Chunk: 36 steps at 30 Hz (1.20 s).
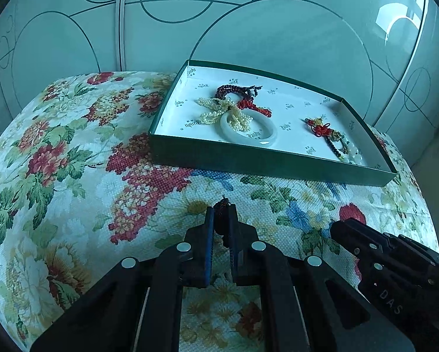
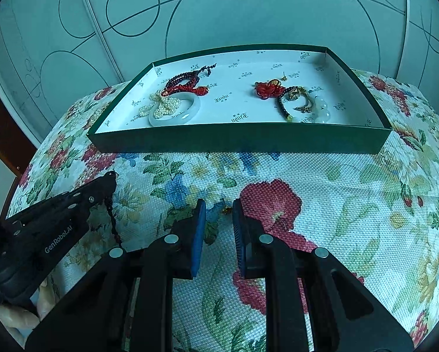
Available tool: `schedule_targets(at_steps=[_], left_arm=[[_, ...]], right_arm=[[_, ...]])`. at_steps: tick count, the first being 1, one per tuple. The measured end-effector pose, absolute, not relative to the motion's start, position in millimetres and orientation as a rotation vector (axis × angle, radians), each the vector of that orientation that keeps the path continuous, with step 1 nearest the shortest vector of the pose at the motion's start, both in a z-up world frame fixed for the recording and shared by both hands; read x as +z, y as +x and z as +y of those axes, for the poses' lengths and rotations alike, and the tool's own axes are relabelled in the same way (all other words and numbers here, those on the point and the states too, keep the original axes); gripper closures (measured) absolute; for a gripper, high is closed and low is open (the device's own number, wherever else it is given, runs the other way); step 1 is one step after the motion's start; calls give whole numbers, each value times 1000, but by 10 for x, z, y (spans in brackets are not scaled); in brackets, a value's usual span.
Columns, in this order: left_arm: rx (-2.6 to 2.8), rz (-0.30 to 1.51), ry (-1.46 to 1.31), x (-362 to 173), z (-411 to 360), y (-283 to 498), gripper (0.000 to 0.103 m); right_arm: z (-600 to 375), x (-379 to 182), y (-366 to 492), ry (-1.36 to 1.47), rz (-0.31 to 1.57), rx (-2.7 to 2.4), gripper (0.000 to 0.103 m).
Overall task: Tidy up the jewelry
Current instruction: 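Carry the black cord pendant into the box and open the left gripper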
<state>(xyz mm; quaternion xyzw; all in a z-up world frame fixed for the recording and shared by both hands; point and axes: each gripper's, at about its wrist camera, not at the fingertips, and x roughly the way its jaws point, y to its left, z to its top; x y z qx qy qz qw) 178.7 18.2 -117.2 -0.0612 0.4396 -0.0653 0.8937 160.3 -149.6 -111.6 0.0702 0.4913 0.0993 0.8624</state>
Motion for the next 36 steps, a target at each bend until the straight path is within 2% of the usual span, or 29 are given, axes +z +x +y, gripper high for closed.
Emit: schedule_targets(at_steps=[7, 8, 9, 21, 36], left_arm=[[-138, 922, -140, -1181, 195, 1802, 94], [-138, 922, -140, -1181, 197, 1803, 94], [-139, 921, -139, -1179, 195, 1802, 94], [-144, 902, -116, -1134, 166, 1775, 94], [-185, 840, -73, -733, 40, 1574, 94]], right_arm=[[-1465, -1125, 1622, 115, 1022, 202, 85], [-1460, -1125, 1618, 109, 1022, 197, 87], [-1459, -1130, 1621, 108, 1024, 197, 95], [-1548, -1074, 1515, 121, 1002, 168, 95], [-1725, -724, 1241, 159, 947, 149, 95]])
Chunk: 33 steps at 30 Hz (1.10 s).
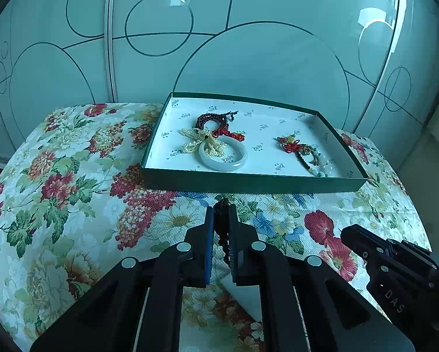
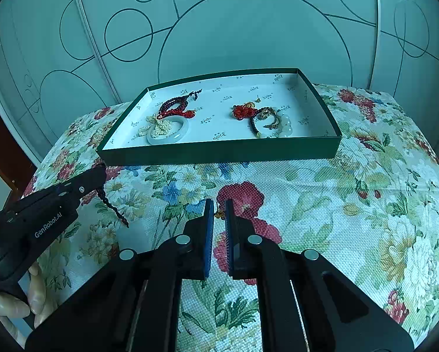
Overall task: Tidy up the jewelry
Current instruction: 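Carry the black cord pendant into the box and open the left gripper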
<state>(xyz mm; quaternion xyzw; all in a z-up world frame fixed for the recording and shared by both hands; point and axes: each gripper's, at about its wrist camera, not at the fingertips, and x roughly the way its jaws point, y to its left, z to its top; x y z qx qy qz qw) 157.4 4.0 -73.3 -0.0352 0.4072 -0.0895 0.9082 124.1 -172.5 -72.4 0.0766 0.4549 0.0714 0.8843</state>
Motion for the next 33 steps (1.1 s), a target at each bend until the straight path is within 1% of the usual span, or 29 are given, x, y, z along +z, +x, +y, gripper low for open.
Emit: schedule_targets(at_steps=[12, 18, 27, 33], left_arm=[[-187, 806, -56, -479, -25, 1334, 94], [-205, 765, -51, -237, -61, 1325, 94], [-211, 696, -27, 112, -120, 1513, 94], [-220, 651, 6, 321, -235, 1859, 94]], right_arm=[[-1761, -469, 1067, 173, 906, 139, 95], [-1792, -272, 1100, 181, 870, 139, 95], [-1850, -43, 1324, 182, 821, 142, 95], [-1923, 24, 1663, 198, 805, 137, 95]])
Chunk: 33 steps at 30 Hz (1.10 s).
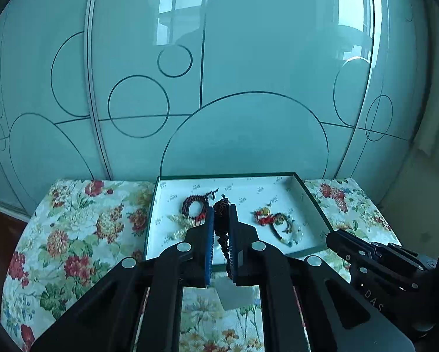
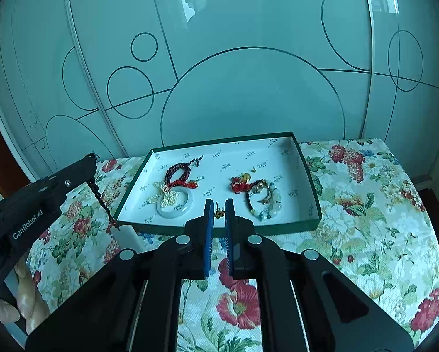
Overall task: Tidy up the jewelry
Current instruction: 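Carry the black cord pendant into the box and open the left gripper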
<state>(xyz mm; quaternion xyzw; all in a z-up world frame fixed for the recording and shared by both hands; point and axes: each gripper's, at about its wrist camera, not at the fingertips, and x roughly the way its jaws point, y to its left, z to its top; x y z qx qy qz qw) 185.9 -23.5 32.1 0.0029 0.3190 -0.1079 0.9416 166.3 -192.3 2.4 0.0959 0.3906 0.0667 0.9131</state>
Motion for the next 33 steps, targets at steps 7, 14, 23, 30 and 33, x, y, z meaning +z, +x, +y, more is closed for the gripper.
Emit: schedule_targets(at_steps=[7, 14, 23, 30, 33], left_arm=[[-222, 635, 33, 357, -398, 2471, 94], [-202, 718, 48, -171, -510, 2858, 94], [-155, 851, 54, -849, -491, 3004, 93], [-138, 875, 87, -1017, -499, 2995, 70], [-127, 861, 68, -1018, -456, 2965, 45]], right_arm=[[-1918, -108, 2175, 196, 820, 127, 95], [-1886, -605, 2572, 175, 909, 100, 95], [-1820, -1136, 2723, 159, 1006, 88, 95], [-1830, -1249, 2742, 184, 1020, 68, 88], [-1848, -1215, 2723, 184, 1013, 67, 87]])
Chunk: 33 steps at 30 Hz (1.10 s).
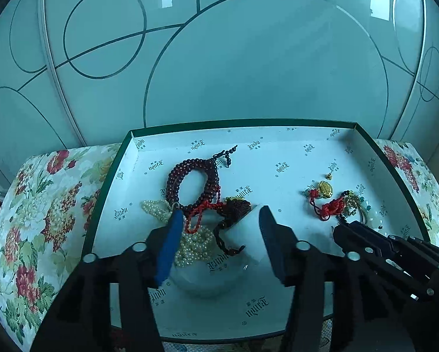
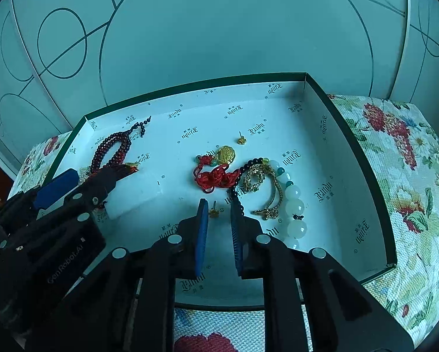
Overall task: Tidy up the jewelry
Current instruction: 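Carry the black cord pendant into the box and open the left gripper, then withdraw both grippers from the box back over the table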
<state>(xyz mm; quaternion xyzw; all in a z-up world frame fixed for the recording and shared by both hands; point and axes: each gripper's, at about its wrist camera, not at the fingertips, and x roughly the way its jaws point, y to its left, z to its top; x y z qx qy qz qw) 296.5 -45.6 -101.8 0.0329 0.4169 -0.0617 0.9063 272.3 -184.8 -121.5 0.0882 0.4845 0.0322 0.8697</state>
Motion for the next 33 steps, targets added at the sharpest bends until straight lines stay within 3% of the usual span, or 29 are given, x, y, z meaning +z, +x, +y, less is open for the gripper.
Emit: schedule_targets(at_steps=[12, 24, 27, 33], left_arm=[[-114, 839, 80, -836, -455, 2688, 29], [-97, 877, 61, -720, -356, 2417, 26], [-100, 882, 53, -661, -314, 2329, 26], [-96, 896, 63, -559, -246, 2103, 24]], right_arm=[[-1935, -932, 2483, 202, 971, 48, 78], [-1946, -711, 2188, 215, 962, 19, 70], [-1930, -640, 2103, 211, 955, 10, 60], [-1892, -544, 1914, 210, 967, 7, 59]])
